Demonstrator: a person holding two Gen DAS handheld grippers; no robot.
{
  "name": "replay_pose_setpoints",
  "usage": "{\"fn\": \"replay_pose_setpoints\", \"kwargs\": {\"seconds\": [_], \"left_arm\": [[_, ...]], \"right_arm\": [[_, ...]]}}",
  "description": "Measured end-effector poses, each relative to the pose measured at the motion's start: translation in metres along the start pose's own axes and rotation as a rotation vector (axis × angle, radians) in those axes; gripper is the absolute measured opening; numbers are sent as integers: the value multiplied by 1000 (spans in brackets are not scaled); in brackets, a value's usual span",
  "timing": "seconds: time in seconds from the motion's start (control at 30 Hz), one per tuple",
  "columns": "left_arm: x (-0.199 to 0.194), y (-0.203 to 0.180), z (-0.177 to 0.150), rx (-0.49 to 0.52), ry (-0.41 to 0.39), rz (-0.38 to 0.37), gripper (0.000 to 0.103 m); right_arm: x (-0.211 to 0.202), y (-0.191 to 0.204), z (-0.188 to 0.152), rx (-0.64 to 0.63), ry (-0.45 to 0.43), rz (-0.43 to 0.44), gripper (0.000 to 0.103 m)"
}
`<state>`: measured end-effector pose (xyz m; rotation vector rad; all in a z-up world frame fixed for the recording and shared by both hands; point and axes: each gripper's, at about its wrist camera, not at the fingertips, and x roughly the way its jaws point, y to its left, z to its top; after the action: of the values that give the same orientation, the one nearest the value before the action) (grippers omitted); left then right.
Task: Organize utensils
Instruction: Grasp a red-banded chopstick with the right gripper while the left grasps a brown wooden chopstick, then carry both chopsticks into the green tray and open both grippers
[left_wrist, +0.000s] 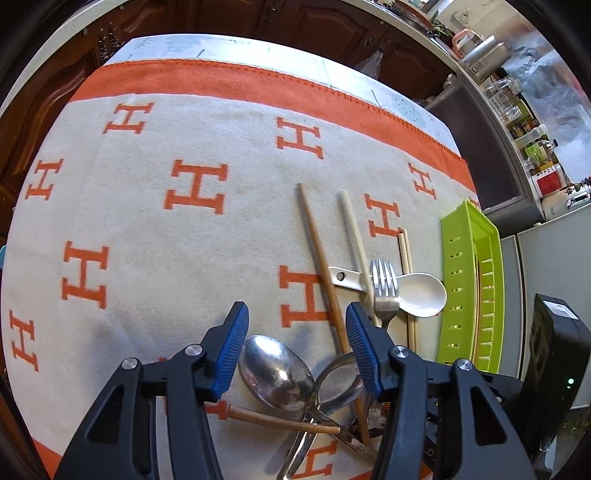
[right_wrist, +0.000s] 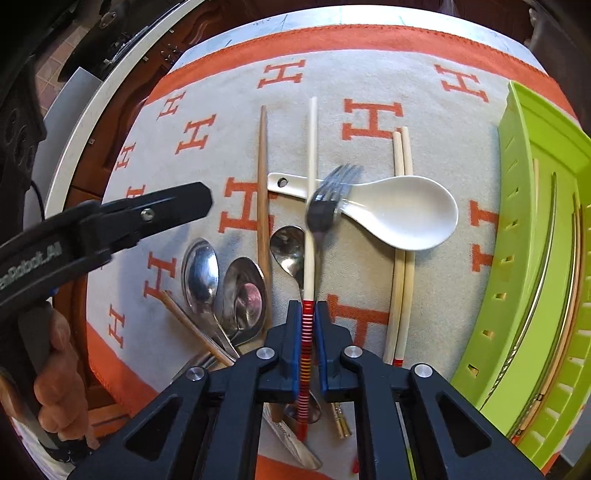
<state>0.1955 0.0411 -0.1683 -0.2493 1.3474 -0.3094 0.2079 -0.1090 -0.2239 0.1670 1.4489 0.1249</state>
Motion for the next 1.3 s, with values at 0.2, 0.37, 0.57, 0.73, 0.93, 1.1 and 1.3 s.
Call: {"fn": "replay_pose_setpoints", "kwargs": {"seconds": [0.2, 0.37, 0.57, 0.73, 0.93, 1.1, 1.3], "left_arm": [[9, -4, 3, -1, 20, 4, 53], [19, -8, 5, -5, 49, -2, 50], [40, -17, 9, -23, 124, 20, 28], [48, -38, 14, 21, 145, 138, 28], [59, -72, 9, 140, 158, 322, 28], [56, -72, 10, 75, 140, 286, 8], [40, -46, 5, -115, 104, 129, 5]], "right_arm": [[-14, -5, -6, 0, -34, 32, 5], [-34, -16, -9, 29, -74, 85, 5], [-54, -25, -10, 53, -117, 144, 5], [-62, -37, -15, 68, -133, 166, 5], [-71, -50, -22, 73, -166, 169, 5], [-74, -67, -30, 104, -173, 199, 5], [-75, -82, -41, 130, -173, 244, 5]]}}
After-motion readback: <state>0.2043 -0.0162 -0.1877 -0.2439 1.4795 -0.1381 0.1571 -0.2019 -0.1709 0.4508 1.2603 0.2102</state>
